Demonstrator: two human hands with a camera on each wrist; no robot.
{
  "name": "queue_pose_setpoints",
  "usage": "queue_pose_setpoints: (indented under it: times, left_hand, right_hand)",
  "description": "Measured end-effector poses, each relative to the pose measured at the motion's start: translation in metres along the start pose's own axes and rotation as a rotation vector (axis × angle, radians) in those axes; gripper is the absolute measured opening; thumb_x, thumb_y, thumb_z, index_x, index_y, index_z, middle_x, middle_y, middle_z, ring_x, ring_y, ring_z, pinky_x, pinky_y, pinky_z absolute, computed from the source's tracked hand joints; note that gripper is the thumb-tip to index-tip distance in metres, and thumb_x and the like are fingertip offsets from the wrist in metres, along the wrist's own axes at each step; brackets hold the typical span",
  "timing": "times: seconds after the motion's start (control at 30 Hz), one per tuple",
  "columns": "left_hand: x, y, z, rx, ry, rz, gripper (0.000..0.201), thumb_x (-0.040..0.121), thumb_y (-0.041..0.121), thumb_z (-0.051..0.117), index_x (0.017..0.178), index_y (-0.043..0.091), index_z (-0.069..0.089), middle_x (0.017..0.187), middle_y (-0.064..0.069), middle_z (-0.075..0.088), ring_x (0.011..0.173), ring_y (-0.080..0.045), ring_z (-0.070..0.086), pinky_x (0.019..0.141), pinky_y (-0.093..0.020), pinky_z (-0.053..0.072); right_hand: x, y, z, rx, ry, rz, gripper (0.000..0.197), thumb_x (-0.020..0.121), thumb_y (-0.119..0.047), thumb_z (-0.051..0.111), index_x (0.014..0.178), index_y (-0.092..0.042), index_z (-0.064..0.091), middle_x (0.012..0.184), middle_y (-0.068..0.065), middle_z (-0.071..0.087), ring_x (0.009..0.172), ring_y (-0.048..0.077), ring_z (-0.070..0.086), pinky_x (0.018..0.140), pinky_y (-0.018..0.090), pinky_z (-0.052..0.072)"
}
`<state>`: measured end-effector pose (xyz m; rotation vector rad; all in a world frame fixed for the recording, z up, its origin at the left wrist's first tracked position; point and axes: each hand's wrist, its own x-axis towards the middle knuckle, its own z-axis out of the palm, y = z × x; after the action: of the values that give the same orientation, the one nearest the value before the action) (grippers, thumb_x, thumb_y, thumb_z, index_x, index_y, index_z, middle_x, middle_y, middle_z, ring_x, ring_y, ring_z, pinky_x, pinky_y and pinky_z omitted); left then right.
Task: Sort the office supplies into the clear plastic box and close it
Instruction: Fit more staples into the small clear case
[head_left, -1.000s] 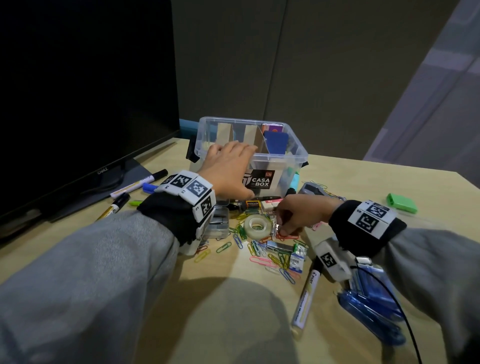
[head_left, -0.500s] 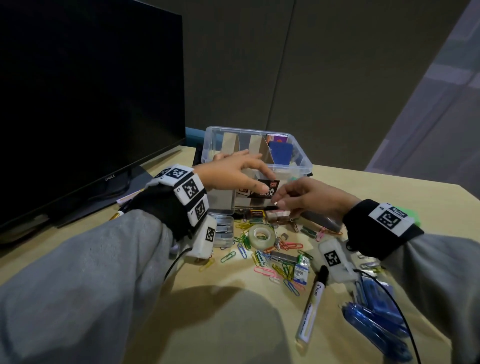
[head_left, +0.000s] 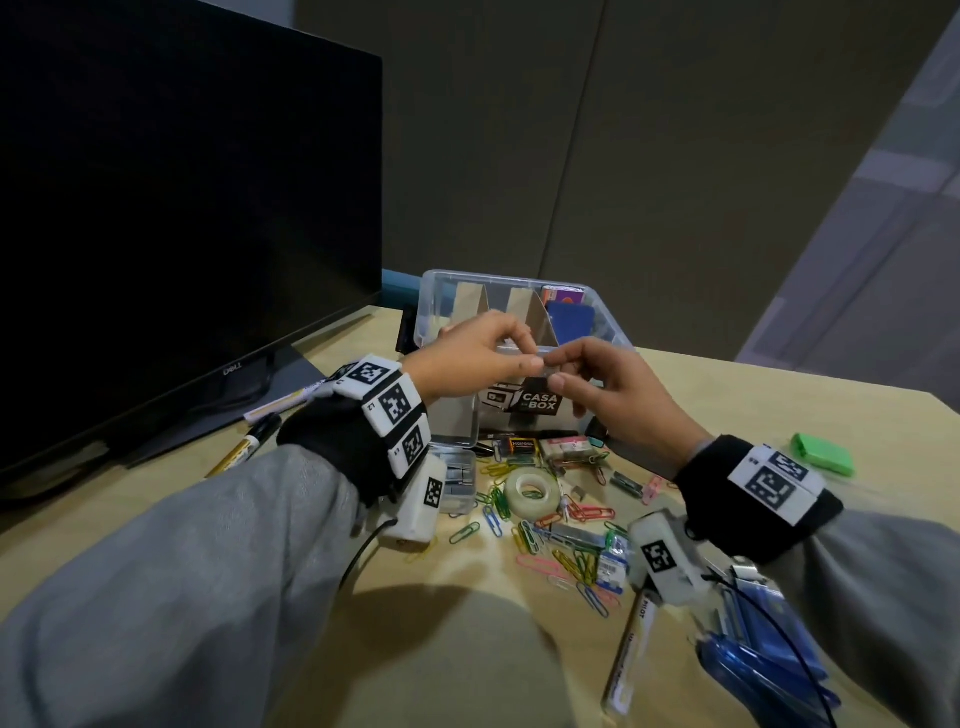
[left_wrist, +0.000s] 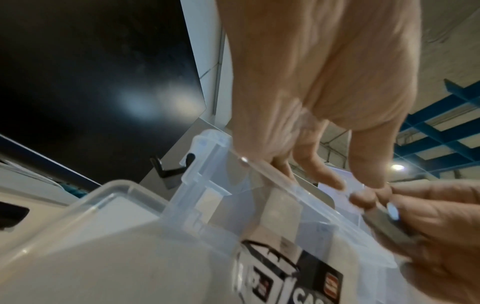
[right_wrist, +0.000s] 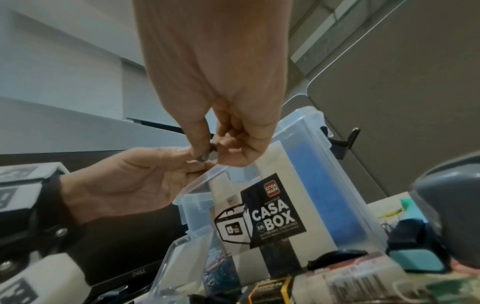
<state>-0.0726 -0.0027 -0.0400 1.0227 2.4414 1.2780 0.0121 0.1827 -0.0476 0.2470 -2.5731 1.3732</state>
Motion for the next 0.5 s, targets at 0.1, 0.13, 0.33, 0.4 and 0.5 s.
queue_pose_setpoints:
  times: [0.1,0.13,0.33,0.4,0.5]
  left_hand:
    - [-0.004,0.006,0.003,-0.101,0.115,0.079,0.010,0.091,0.025,0.065,0.099,0.022,0.062,0.106,0.003,0.062,0.100,-0.007,0.059,0.085,-0.022,0.048]
    - [-0.005,0.008,0.003,-0.122,0.123,0.081,0.007,0.091,0.022,0.065,0.098,0.020,0.062,0.099,0.003,0.064,0.093,-0.005,0.060,0.080,-0.019,0.048]
    - [-0.007,0.015,-0.005,-0.137,-0.067,0.037,0.021,0.098,0.028,0.055,0.086,0.020,0.069,0.083,-0.001,0.073,0.083,-0.001,0.067,0.101,-0.040,0.045]
    - [-0.008,0.016,-0.006,-0.106,-0.122,0.009,0.028,0.099,0.035,0.051,0.085,0.022,0.072,0.086,0.001,0.074,0.087,0.001,0.067,0.104,-0.043,0.042]
    - [-0.008,0.016,-0.007,-0.107,-0.140,-0.012,0.027,0.098,0.037,0.052,0.086,0.024,0.074,0.088,0.006,0.074,0.091,-0.003,0.066,0.102,-0.045,0.045]
  right_hand:
    - [-0.002,-0.002,-0.003,-0.078,0.020,-0.091,0.016,0.091,-0.013,0.064,0.106,-0.014,0.060,0.084,-0.001,0.058,0.077,0.016,0.057,0.071,0.030,0.053]
    - [-0.003,-0.003,-0.003,-0.116,0.016,-0.123,0.015,0.090,-0.013,0.064,0.105,-0.014,0.059,0.084,-0.001,0.058,0.077,0.018,0.058,0.072,0.031,0.054]
    - [-0.004,-0.008,0.003,-0.317,0.053,-0.362,0.013,0.089,-0.020,0.063,0.096,-0.010,0.059,0.086,-0.005,0.058,0.073,0.006,0.054,0.065,0.019,0.047]
    - [-0.002,-0.010,0.004,-0.347,0.050,-0.394,0.016,0.087,-0.024,0.061,0.095,-0.010,0.060,0.088,-0.005,0.058,0.074,0.003,0.053,0.065,0.016,0.045]
    - [-0.001,-0.009,0.006,-0.407,0.020,-0.415,0.010,0.088,-0.018,0.064,0.094,-0.012,0.060,0.091,-0.003,0.057,0.075,0.001,0.051,0.066,0.015,0.043]
